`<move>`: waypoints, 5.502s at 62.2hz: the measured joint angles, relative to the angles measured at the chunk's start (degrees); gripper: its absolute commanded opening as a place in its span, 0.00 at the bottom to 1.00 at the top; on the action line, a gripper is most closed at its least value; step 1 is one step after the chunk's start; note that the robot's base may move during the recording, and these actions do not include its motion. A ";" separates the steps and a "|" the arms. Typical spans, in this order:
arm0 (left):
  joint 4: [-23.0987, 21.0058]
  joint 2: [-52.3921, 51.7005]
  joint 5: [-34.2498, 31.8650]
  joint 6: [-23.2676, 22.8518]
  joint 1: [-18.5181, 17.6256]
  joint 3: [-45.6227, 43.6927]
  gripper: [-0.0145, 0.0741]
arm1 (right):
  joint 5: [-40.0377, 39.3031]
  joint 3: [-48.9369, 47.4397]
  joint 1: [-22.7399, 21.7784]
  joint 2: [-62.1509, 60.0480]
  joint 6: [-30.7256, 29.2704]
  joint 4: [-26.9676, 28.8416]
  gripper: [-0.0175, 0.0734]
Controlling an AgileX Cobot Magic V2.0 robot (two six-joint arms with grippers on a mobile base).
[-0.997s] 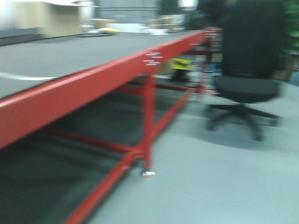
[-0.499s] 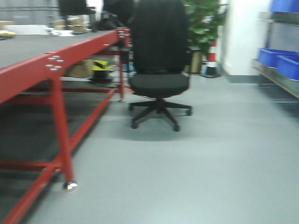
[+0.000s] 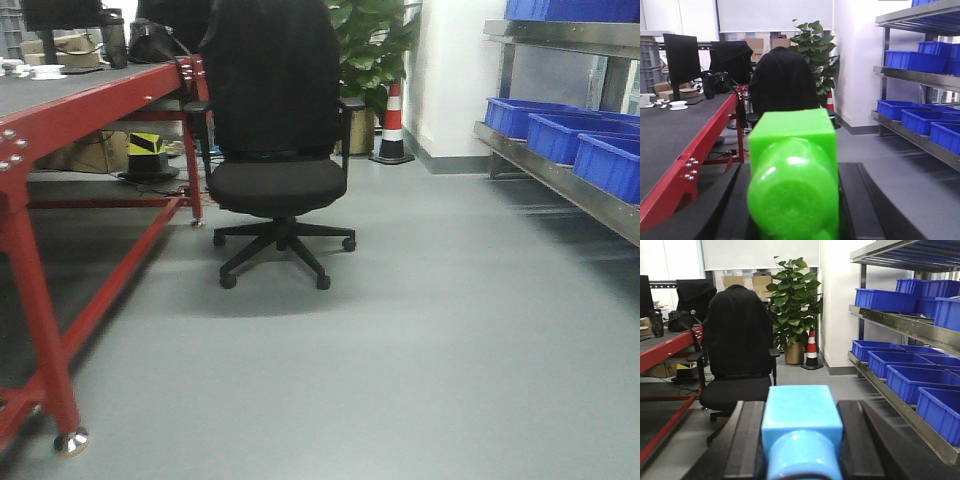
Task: Grab block from conveyor and place in blue bin
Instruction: 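Drive the base past the chair to the shelf of blue bins, then move both held blocks over the blue bins on the shelf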
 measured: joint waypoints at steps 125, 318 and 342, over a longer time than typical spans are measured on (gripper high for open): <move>0.00 0.00 0.00 0.00 0.00 0.00 0.04 | 0.00 0.00 0.00 0.00 0.00 0.00 0.01; 0.00 0.00 0.00 0.00 0.00 0.00 0.04 | 0.00 0.00 0.00 0.00 0.00 0.00 0.01; 0.00 0.00 0.00 0.00 0.00 0.00 0.04 | 0.00 0.00 0.00 0.00 0.00 0.00 0.01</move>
